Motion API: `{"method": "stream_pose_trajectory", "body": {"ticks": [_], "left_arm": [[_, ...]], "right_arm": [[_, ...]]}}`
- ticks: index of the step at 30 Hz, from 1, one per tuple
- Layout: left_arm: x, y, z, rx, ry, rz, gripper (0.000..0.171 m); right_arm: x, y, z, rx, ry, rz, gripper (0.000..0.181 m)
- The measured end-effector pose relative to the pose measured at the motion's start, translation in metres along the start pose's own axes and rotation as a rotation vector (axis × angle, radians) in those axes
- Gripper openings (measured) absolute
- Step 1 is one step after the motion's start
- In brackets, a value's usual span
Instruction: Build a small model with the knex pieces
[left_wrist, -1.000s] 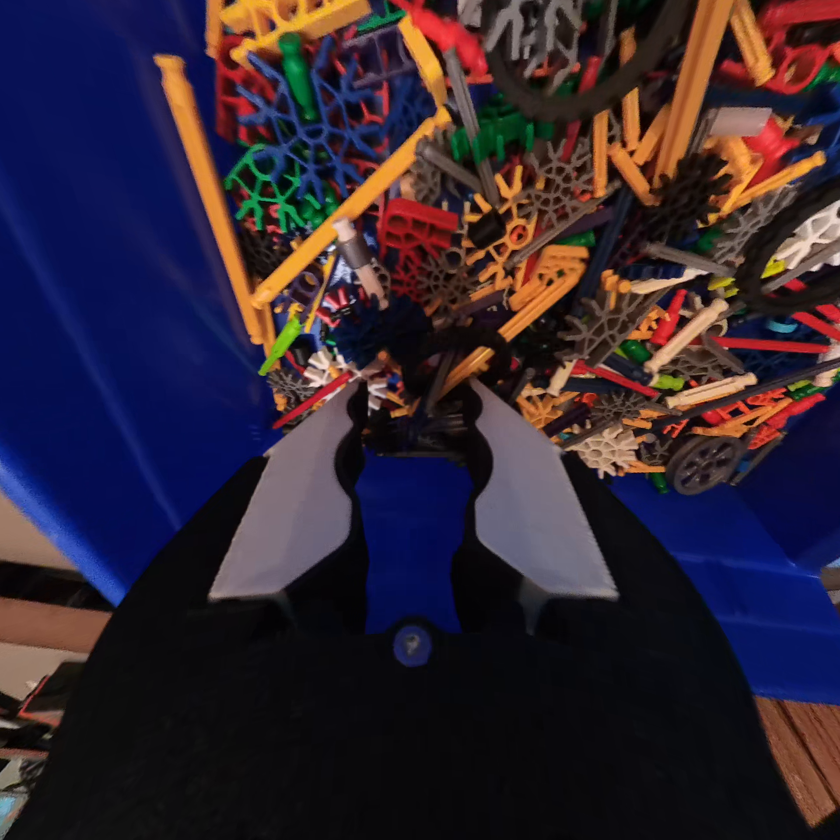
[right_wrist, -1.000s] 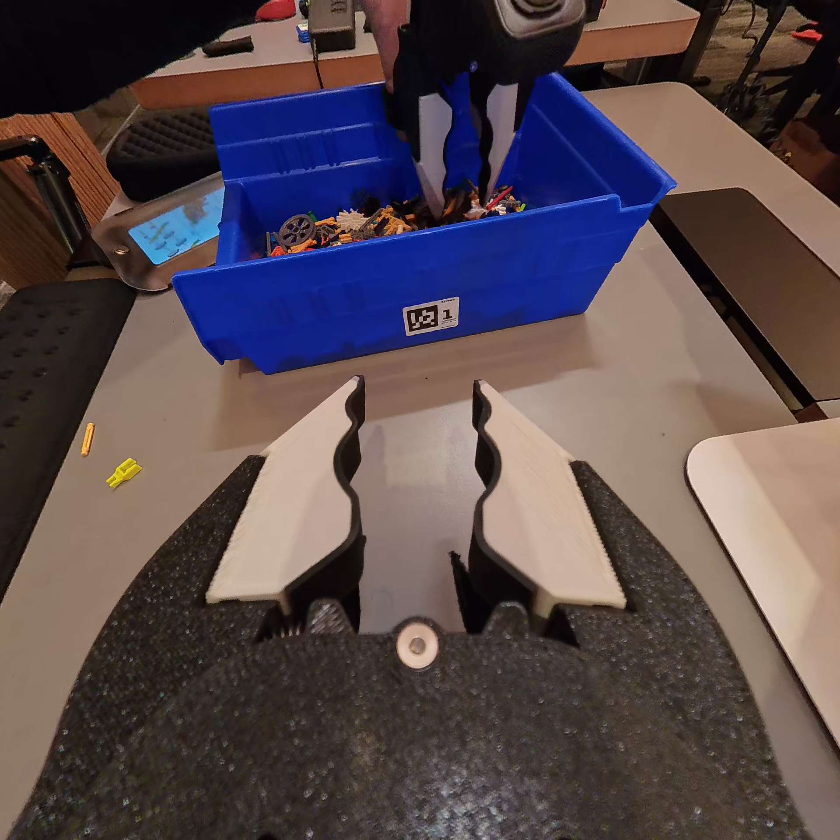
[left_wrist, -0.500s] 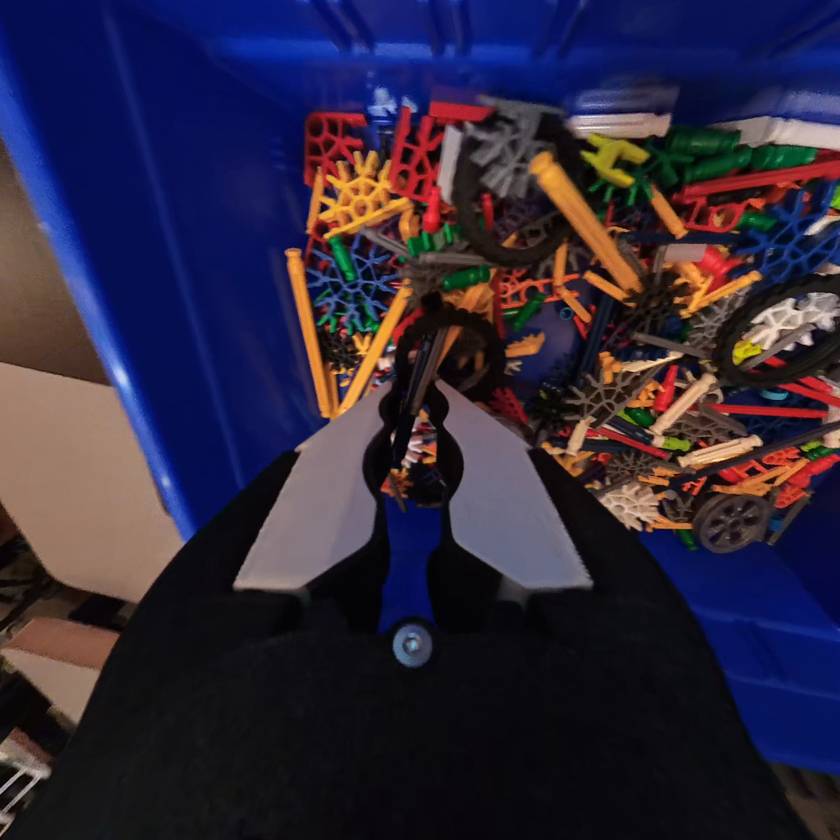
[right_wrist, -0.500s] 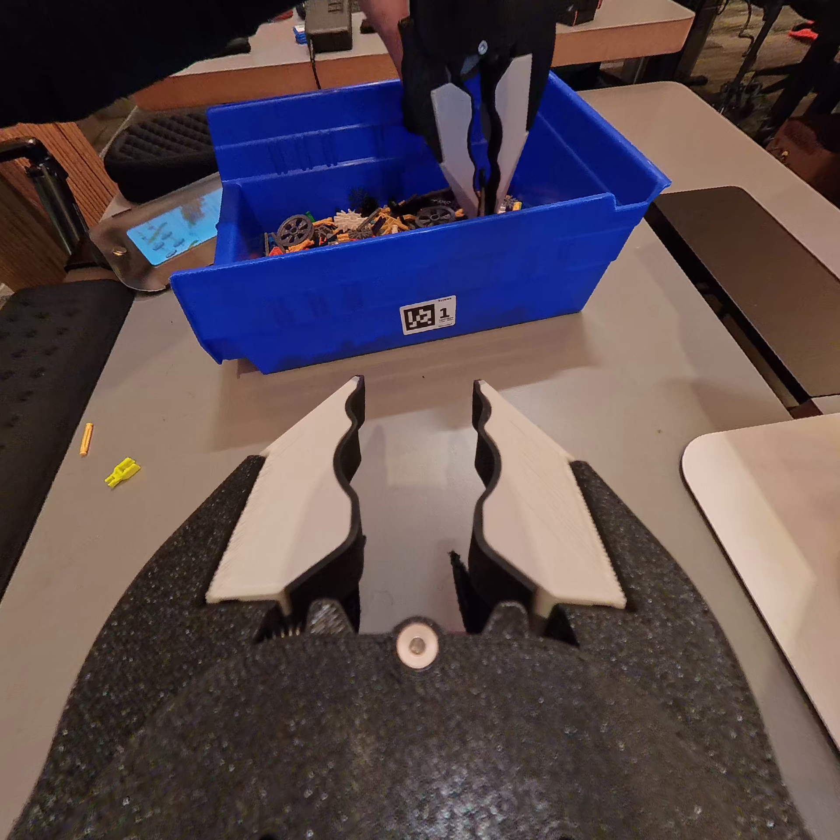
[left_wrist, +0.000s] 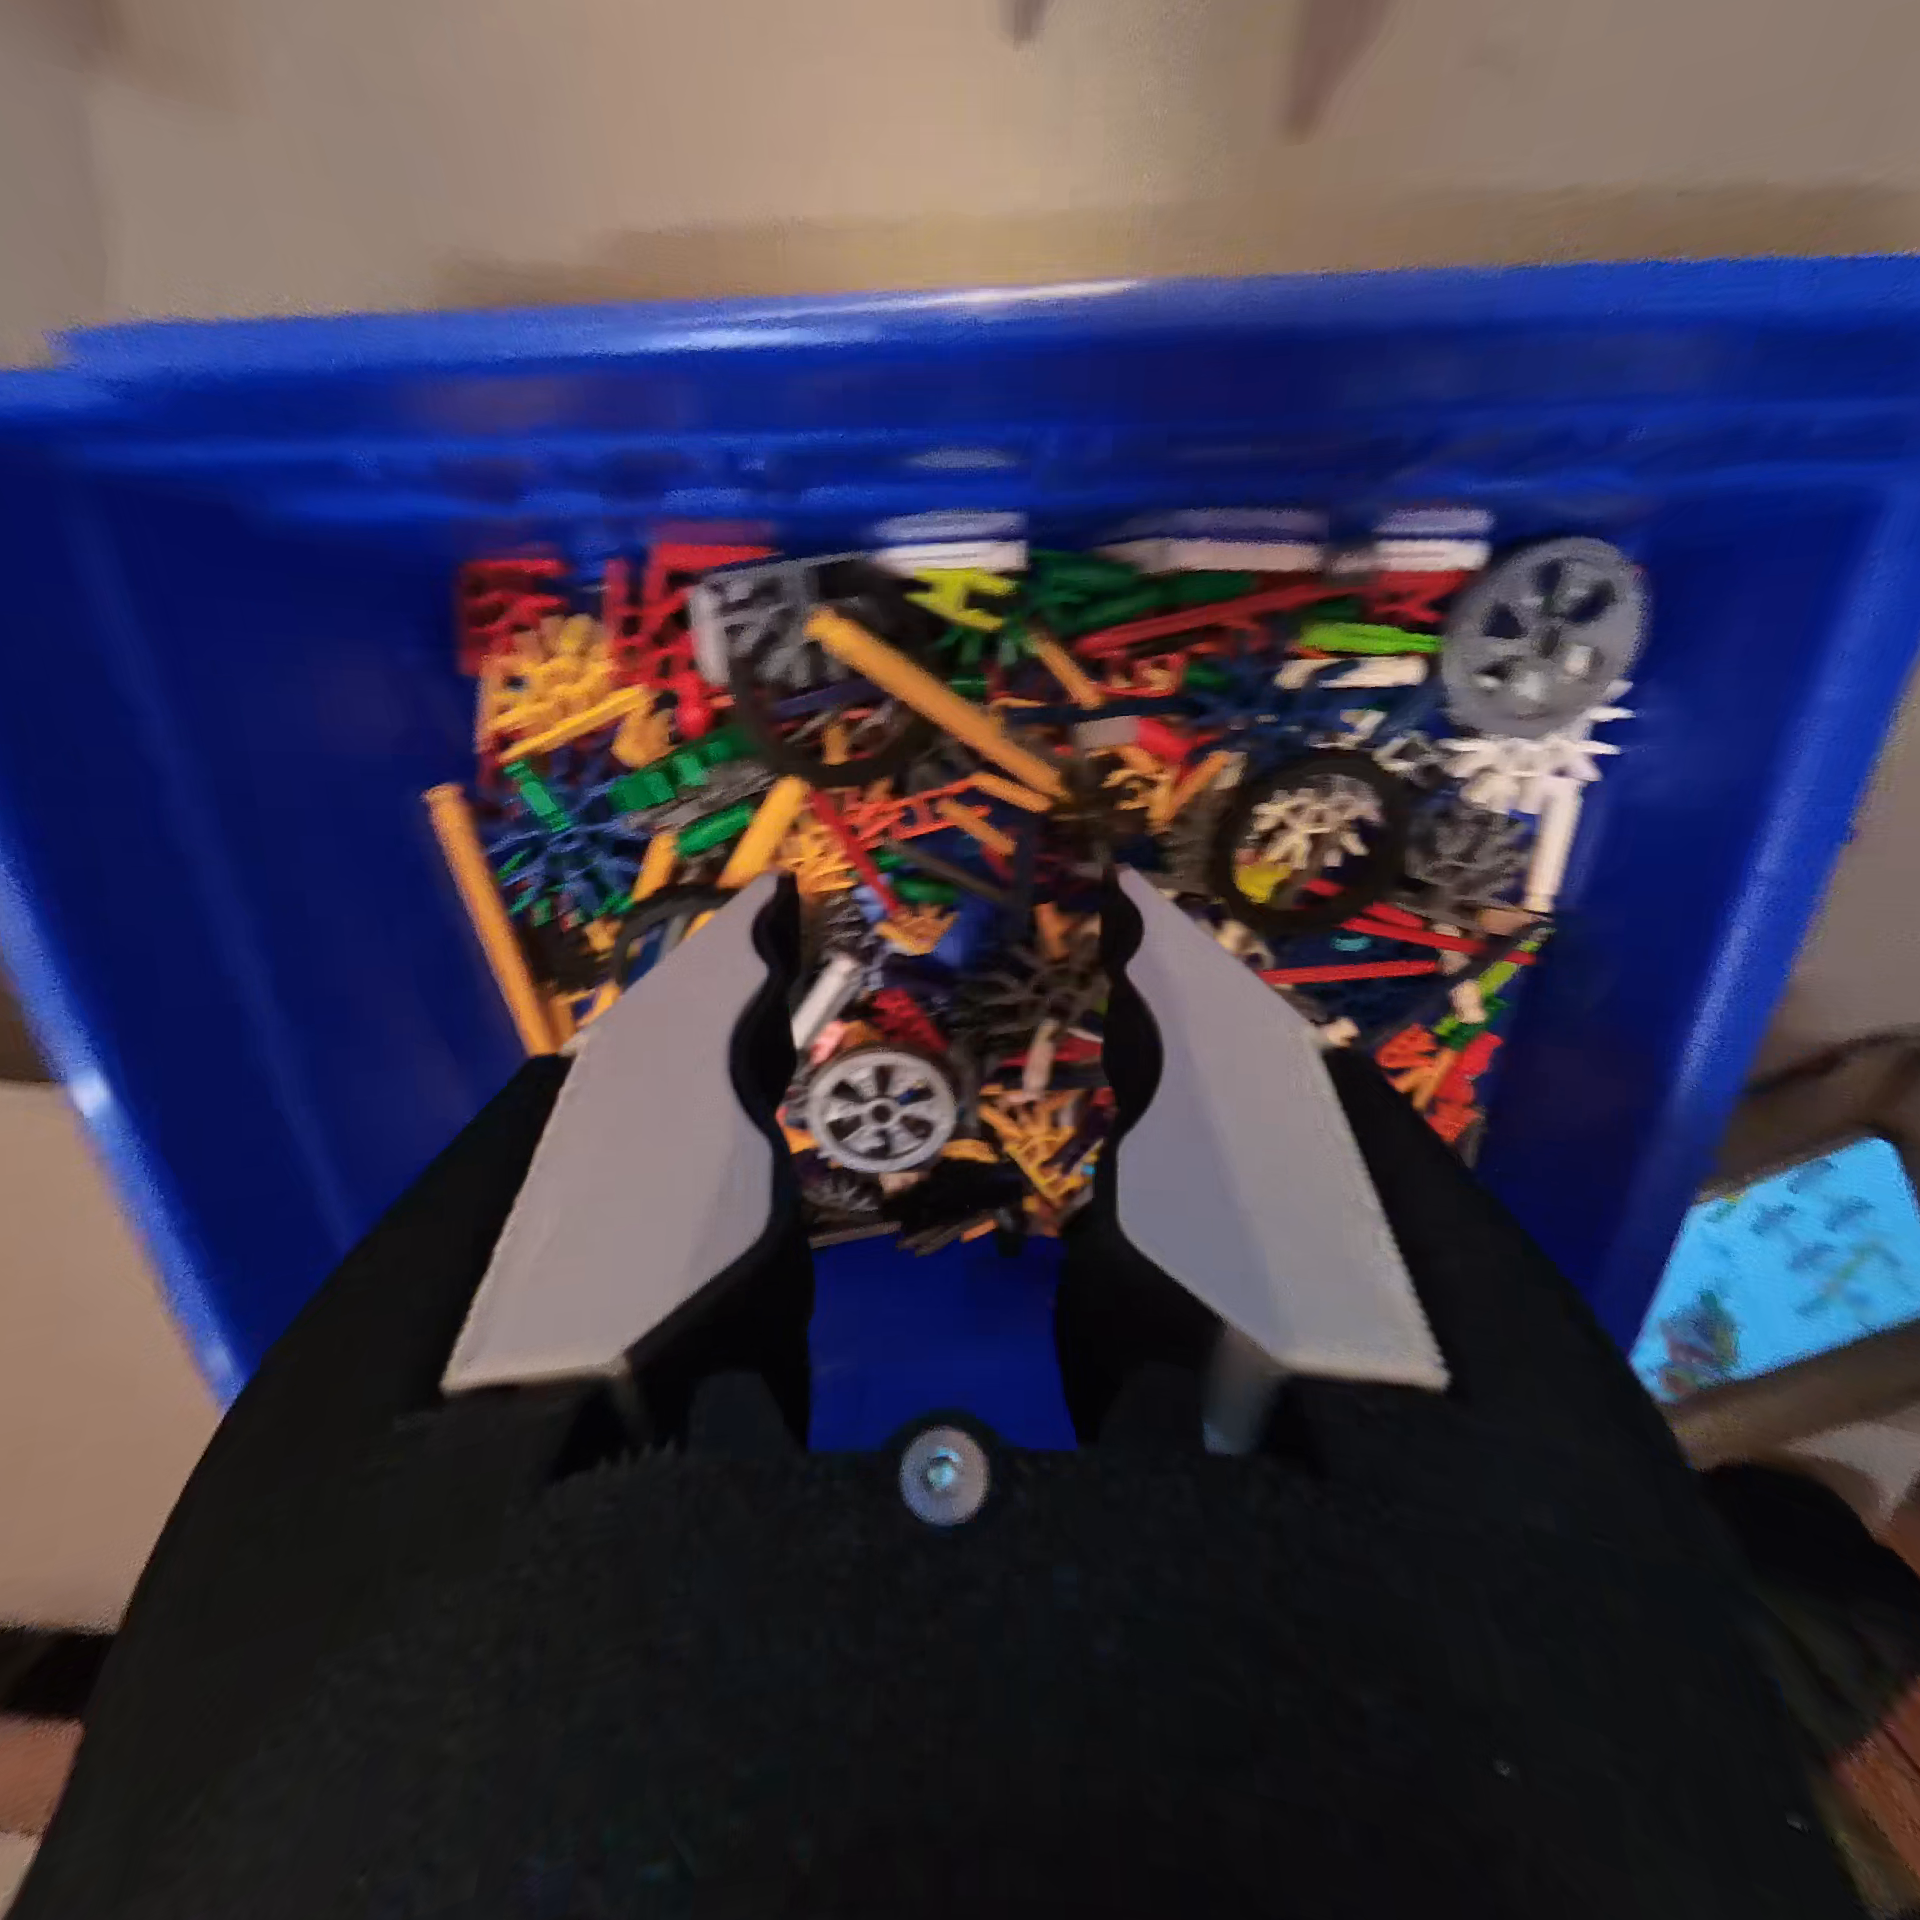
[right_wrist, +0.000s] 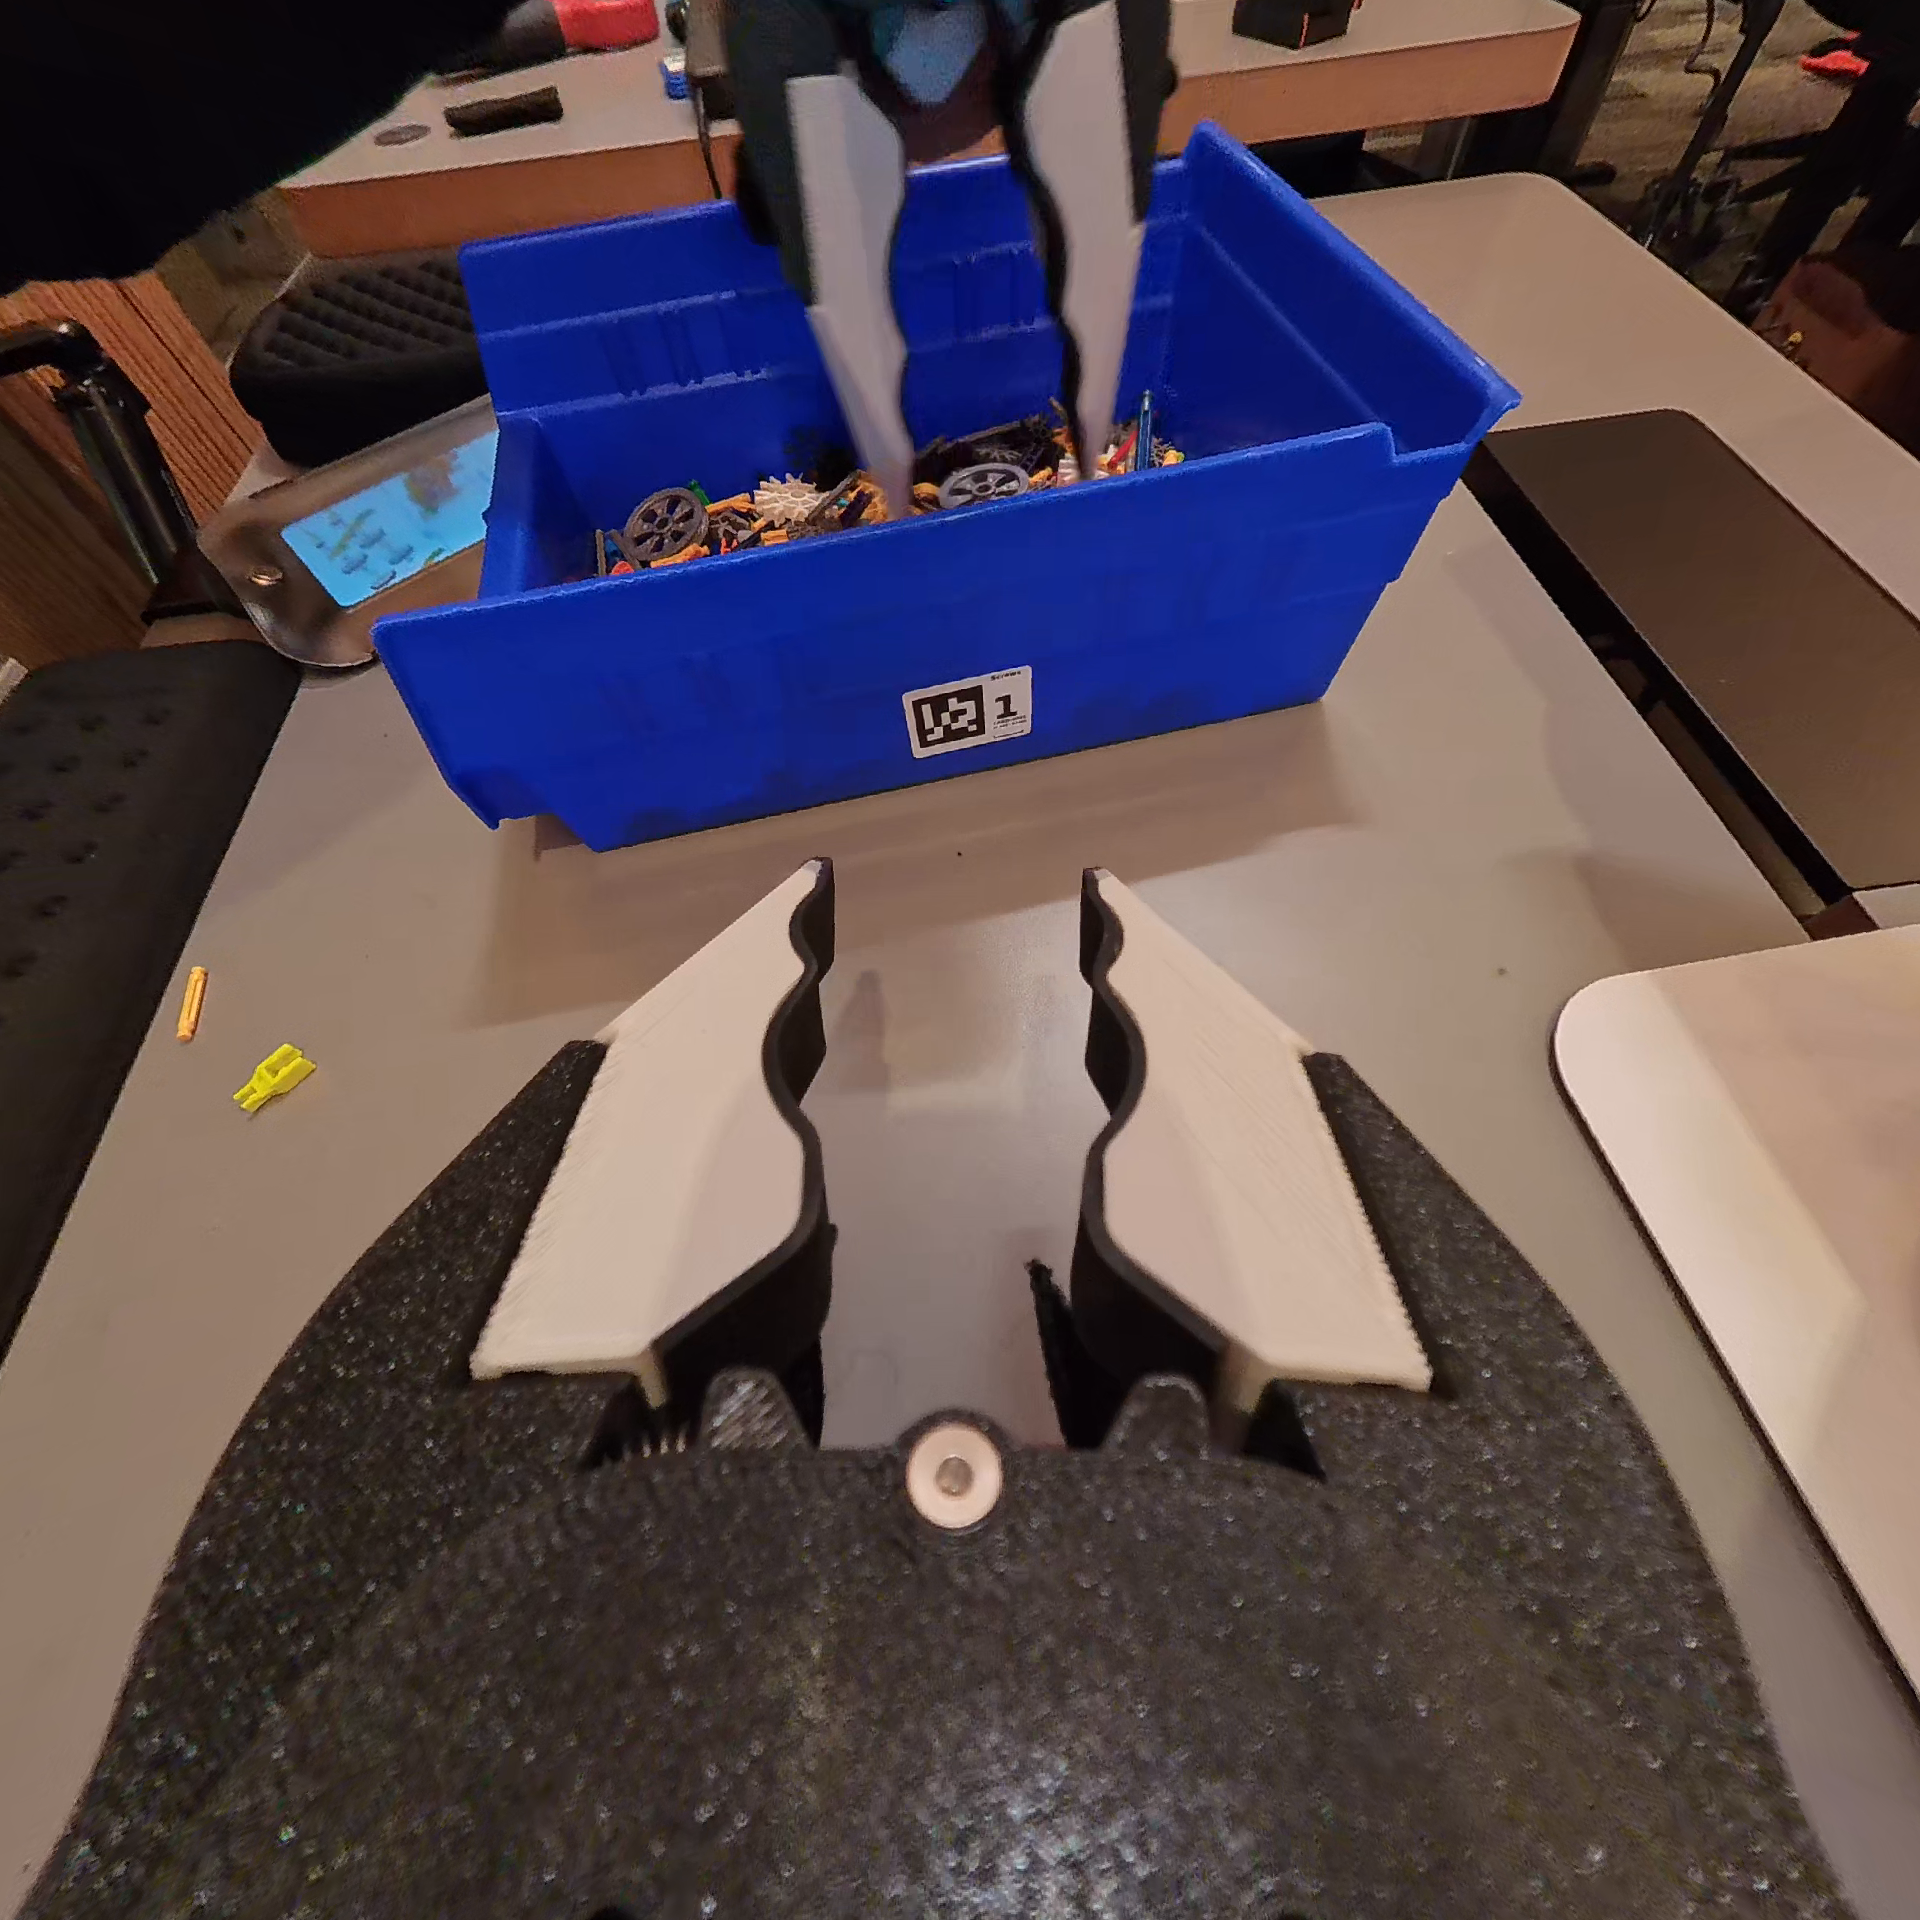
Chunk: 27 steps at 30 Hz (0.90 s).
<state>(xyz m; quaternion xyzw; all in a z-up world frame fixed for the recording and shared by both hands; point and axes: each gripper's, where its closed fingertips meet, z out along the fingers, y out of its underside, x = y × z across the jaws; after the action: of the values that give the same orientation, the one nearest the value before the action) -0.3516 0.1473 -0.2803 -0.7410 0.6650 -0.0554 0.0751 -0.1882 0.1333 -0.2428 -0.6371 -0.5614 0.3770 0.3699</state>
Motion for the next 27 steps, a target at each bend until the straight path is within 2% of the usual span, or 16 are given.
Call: {"method": "stream_pose_trajectory", "body": {"ticks": [6,8,12,16,21,27], "left_arm": [[0.035,0.015,0.029,-0.149,0.109,0.046,0.065],[0.034,0.022,0.038,-0.187,0.086,0.053,0.066],[0.032,0.014,0.040,-0.126,0.047,0.099,0.036],[0.018,0.011,0.042,-0.112,-0.011,0.114,0.019],[-0.014,0.012,0.034,-0.106,-0.118,0.086,0.011],[-0.028,0.023,0.023,-0.104,-0.128,0.039,0.011]], "right_arm": [[-0.002,0.000,0.001,-0.003,-0.003,-0.005,0.047],[-0.001,-0.001,0.000,0.001,-0.002,-0.004,0.047],[0.000,0.000,-0.001,0.003,-0.001,0.002,0.047],[-0.001,0.001,0.001,-0.001,-0.005,0.003,0.047],[0.000,0.001,0.000,-0.001,-0.004,0.001,0.047],[0.002,0.002,-0.001,0.003,-0.002,0.011,0.047]]}}
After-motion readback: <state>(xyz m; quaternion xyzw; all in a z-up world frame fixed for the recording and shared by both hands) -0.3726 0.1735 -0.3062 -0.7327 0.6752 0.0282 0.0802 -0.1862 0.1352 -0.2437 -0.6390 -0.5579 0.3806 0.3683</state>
